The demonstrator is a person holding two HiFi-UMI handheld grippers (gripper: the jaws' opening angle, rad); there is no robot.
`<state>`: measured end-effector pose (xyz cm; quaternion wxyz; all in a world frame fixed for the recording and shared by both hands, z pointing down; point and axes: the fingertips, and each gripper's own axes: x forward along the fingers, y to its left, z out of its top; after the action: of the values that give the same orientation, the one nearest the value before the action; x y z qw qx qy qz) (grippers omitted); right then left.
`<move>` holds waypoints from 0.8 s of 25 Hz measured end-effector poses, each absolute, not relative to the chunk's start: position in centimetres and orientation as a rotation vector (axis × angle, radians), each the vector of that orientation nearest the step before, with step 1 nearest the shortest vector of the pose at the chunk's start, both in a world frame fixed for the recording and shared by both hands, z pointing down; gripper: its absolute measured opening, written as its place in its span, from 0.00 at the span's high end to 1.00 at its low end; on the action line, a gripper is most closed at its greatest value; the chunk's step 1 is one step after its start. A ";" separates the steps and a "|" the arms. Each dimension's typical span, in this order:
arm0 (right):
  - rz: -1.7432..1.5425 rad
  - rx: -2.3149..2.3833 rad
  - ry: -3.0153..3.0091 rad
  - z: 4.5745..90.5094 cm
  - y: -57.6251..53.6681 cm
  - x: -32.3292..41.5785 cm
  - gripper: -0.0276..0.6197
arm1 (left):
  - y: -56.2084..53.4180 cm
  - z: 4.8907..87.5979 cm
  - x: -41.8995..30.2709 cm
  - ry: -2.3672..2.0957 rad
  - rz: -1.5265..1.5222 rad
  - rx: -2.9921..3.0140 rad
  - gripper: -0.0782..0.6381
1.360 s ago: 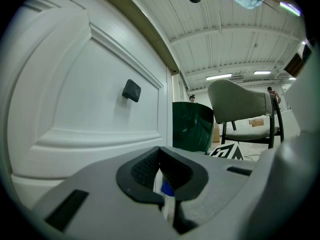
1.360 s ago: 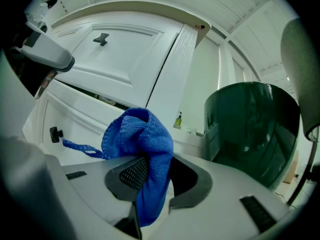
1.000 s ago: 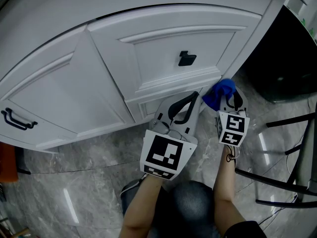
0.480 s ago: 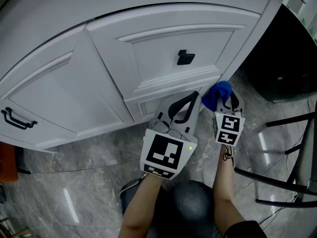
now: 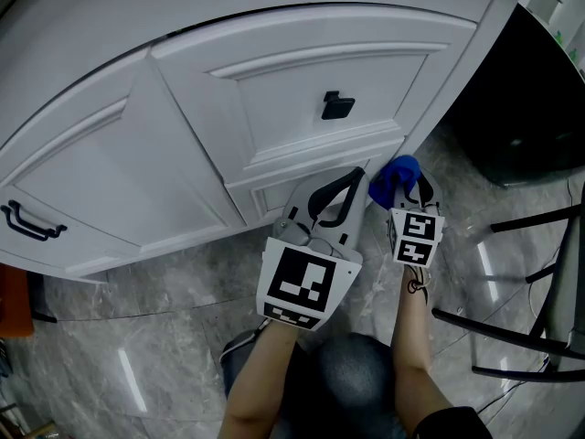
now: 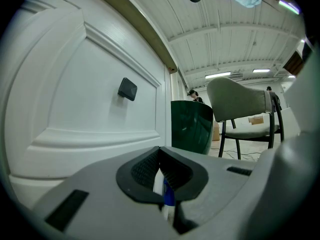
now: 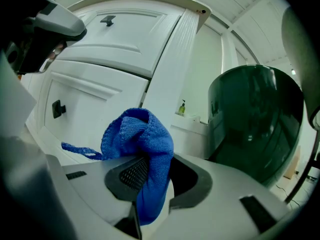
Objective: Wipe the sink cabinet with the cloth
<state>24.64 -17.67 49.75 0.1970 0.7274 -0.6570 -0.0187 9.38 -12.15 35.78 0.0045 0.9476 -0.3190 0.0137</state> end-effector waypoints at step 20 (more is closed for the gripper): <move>0.087 1.937 -1.803 54.9 -17.8 24.6 0.78 | -12.6 36.4 9.6 -0.993 0.052 2.960 0.89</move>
<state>24.64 -17.84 54.90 0.2445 0.7095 -0.6602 0.0319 9.61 -12.62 36.41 0.0093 0.9479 -0.3179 0.0168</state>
